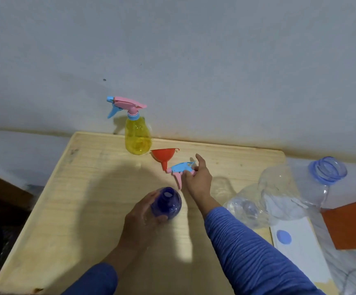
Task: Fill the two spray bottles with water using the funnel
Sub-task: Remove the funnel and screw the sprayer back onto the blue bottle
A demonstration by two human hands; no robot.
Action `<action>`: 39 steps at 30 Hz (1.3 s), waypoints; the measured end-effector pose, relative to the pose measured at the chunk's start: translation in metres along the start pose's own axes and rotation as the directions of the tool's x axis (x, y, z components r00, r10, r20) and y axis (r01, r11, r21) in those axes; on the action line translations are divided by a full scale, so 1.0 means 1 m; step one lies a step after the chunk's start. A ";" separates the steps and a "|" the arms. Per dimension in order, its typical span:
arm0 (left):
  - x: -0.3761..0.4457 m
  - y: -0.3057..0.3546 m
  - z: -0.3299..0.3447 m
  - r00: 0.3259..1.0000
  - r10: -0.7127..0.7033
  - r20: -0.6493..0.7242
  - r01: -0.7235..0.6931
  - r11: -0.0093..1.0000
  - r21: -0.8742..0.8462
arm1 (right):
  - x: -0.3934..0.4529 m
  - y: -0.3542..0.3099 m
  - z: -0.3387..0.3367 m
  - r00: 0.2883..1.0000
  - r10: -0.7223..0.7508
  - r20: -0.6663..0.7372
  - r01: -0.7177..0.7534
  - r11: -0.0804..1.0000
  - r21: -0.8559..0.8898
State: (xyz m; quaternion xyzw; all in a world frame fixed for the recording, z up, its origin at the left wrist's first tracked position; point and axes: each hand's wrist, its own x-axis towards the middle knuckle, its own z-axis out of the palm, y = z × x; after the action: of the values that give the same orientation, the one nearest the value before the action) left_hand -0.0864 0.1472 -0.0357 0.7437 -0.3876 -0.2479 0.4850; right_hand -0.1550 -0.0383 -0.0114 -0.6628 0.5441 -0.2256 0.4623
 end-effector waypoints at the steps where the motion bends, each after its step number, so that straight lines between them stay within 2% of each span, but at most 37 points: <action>1: 0.000 0.001 0.000 1.000 -0.005 0.000 0.005 1.000 -0.010 | -0.001 -0.006 -0.003 1.000 -0.004 -0.021 0.005 1.000 0.022; 5: -0.002 0.003 0.000 1.000 -0.013 0.009 0.013 1.000 0.028 | -0.008 -0.046 -0.019 0.990 -0.107 -0.087 0.115 0.989 0.097; 7: -0.003 0.001 0.001 1.000 -0.007 0.011 0.007 1.000 0.030 | -0.016 -0.072 -0.029 0.978 -0.175 -0.112 0.194 0.963 0.188; 13: 0.000 0.007 0.001 1.000 -0.022 -0.001 0.022 0.999 0.028 | -0.058 -0.144 -0.062 0.956 -0.257 -0.141 0.292 0.796 0.530; 16: -0.002 -0.001 0.003 0.999 0.044 -0.017 -0.044 0.999 -0.005 | -0.077 -0.155 -0.069 0.948 -0.276 -0.161 0.314 0.714 0.626; 23: 0.000 -0.005 0.000 0.997 0.075 -0.028 -0.076 0.997 -0.035 | -0.098 -0.140 -0.056 0.938 -0.234 -0.254 0.345 0.637 0.689; 26: 0.000 -0.005 0.000 0.996 0.080 -0.028 -0.081 0.996 -0.047 | -0.101 -0.126 -0.042 0.943 -0.202 -0.263 0.331 0.633 0.700; 30: 0.002 -0.012 0.003 0.996 0.085 -0.027 -0.086 0.996 -0.029 | -0.104 -0.102 -0.026 0.934 -0.208 -0.292 0.351 0.696 0.627; 34: 0.002 -0.011 0.001 0.995 0.095 -0.027 -0.096 0.995 -0.016 | -0.109 -0.081 -0.015 0.940 -0.221 -0.261 0.336 0.744 0.578; 39: -0.001 -0.008 0.001 0.996 0.083 -0.042 -0.084 0.996 -0.018 | -0.119 -0.044 -0.008 0.936 -0.319 -0.152 0.351 0.884 0.307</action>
State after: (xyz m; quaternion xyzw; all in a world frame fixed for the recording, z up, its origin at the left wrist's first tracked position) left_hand -0.0854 0.1490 -0.0433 0.7269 -0.4058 -0.2159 0.5103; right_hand -0.1752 0.0689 0.0542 -0.6483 0.3978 -0.4217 0.4936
